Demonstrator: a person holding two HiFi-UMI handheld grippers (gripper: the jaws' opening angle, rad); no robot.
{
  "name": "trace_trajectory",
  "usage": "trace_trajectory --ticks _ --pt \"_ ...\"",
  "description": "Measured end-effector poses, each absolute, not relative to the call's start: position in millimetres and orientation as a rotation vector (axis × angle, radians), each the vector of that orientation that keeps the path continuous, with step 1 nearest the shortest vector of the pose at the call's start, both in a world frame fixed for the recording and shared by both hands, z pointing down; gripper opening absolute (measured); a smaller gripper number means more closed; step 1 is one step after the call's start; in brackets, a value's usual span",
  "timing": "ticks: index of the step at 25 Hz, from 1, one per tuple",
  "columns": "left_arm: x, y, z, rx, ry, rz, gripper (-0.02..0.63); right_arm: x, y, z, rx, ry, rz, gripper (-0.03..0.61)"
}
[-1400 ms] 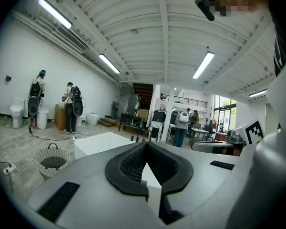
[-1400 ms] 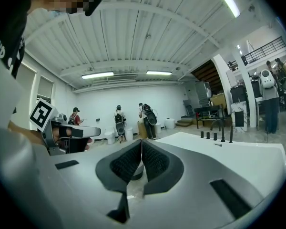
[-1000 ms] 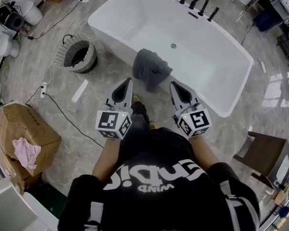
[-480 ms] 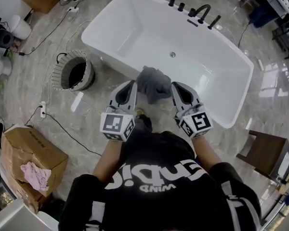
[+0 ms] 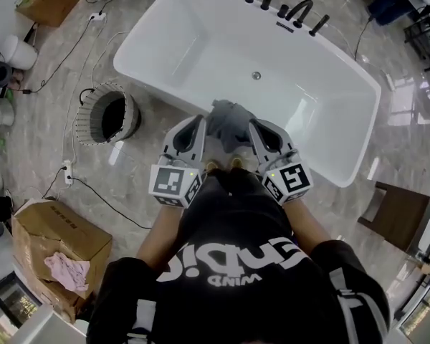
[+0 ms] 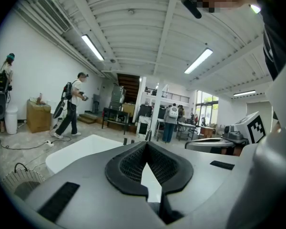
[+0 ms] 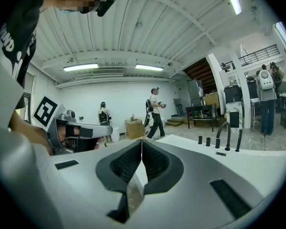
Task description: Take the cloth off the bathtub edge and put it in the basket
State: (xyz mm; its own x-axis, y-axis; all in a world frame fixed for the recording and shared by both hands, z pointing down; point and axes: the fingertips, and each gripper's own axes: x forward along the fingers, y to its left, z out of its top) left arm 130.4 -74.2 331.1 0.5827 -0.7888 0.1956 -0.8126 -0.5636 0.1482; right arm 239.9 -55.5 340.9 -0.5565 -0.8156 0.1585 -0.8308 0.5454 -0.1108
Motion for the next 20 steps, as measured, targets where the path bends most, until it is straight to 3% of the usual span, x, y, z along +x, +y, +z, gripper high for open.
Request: trace_trajectory --ticks 20 --pt "152 -155 446 2.491 -1.351 0.182 0.011 259 -143 457 1.373 -2.624 0.389 0.014"
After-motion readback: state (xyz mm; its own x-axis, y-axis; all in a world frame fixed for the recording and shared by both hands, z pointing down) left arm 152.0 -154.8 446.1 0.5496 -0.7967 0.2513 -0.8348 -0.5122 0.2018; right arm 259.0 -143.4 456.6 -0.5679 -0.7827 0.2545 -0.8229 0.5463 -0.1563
